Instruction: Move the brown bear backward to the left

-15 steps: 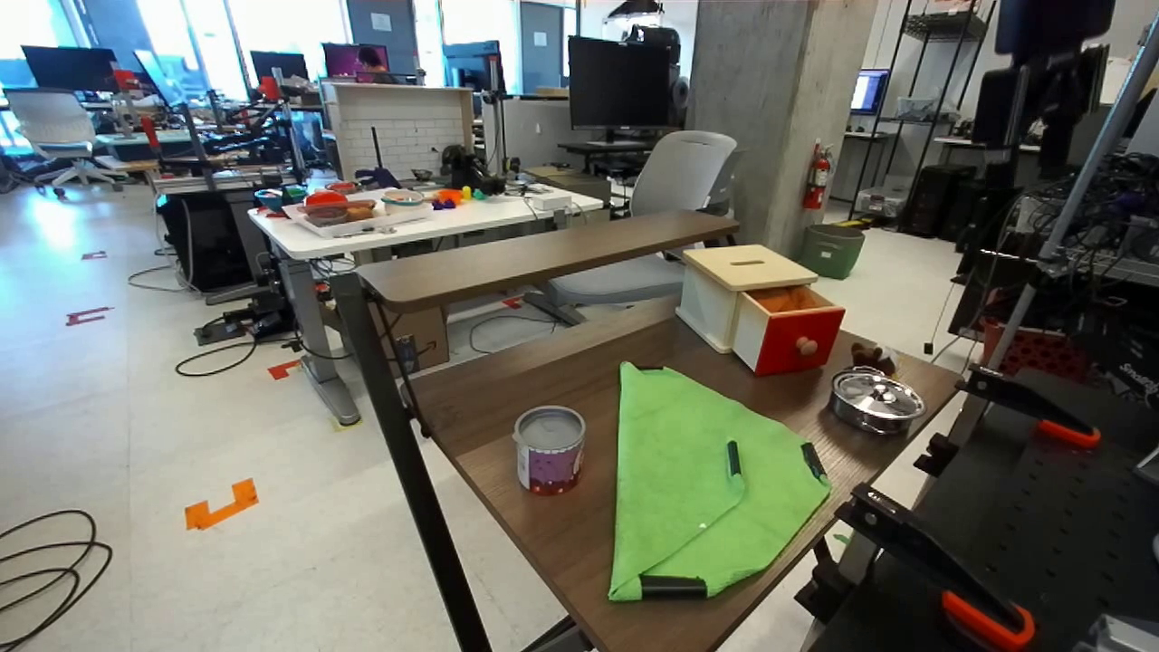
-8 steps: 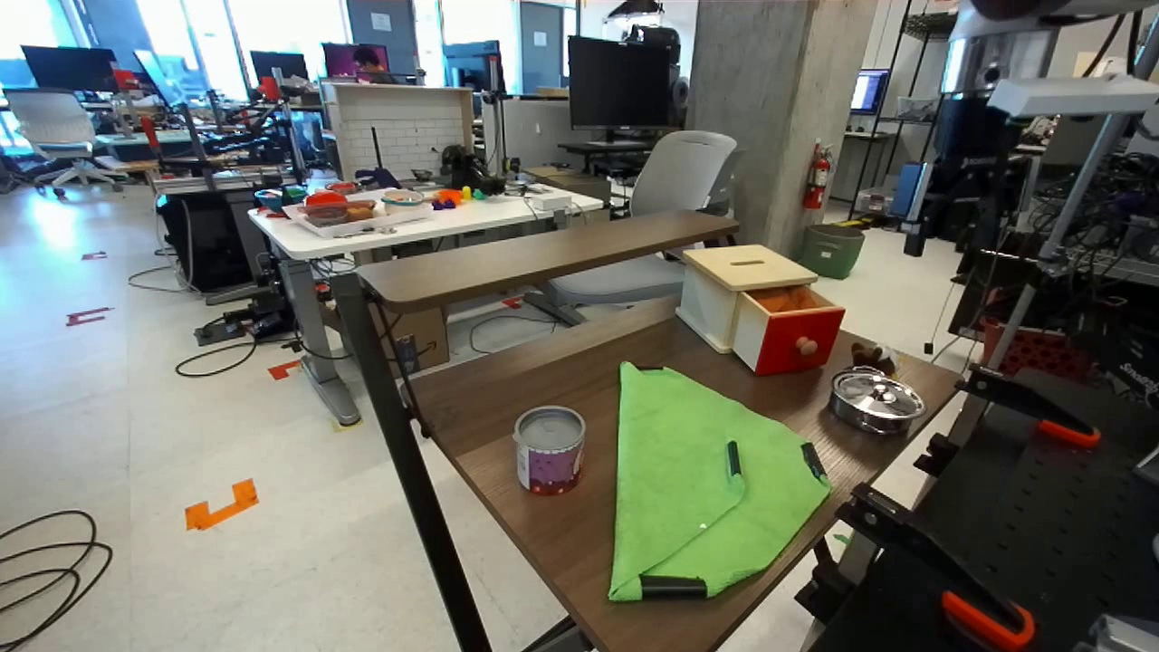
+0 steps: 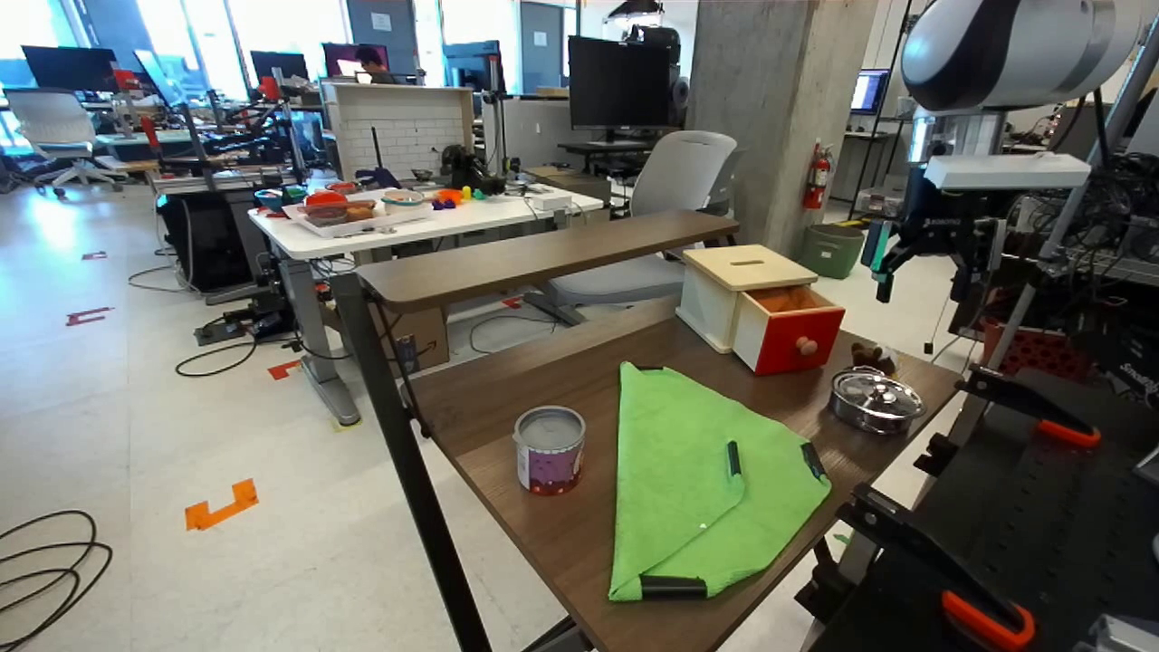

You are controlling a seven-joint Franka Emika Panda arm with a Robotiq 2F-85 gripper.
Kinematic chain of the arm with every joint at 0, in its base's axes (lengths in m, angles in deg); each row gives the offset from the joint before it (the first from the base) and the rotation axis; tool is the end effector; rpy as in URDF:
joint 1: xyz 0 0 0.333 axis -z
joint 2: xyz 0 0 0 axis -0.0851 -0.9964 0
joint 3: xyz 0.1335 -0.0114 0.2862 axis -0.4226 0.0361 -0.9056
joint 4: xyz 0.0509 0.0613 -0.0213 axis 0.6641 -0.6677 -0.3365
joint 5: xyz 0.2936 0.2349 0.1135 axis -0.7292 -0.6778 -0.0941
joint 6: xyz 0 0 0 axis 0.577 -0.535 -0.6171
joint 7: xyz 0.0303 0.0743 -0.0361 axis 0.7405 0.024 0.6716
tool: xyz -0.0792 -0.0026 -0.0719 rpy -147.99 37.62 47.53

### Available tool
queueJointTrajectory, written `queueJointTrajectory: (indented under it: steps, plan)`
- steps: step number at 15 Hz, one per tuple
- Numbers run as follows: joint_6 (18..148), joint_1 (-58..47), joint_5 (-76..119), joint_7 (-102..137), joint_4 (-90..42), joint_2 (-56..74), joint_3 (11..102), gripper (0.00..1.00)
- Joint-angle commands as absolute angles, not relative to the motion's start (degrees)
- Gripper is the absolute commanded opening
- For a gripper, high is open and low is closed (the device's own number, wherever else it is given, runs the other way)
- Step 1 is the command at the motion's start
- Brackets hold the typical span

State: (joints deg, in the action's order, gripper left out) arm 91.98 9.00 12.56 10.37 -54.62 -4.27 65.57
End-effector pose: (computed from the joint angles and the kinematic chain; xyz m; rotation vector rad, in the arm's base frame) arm 0.4893 -0.2545 0.1545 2.8867 -1.1181 -0.2167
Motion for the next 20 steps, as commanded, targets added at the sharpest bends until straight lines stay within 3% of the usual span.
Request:
queueJointTrajectory:
  steps: [1, 15, 16, 17, 20]
  plan:
    - [92.16, 9.11, 11.73, 7.63, -50.86, -9.16, 66.46, 1.0]
    - [91.56, 9.36, 4.95, 0.01, -44.0, -19.36, 64.92, 1.0]
    - [91.34, 9.07, 4.91, -0.37, -43.37, -20.08, 65.1, 0.75]
    - [91.45, 8.75, 5.09, -0.9, -42.93, -20.64, 65.38, 0.74]
    - [91.2, 8.53, 5.35, -1.8, -41.84, -21.44, 65.67, 0.49]
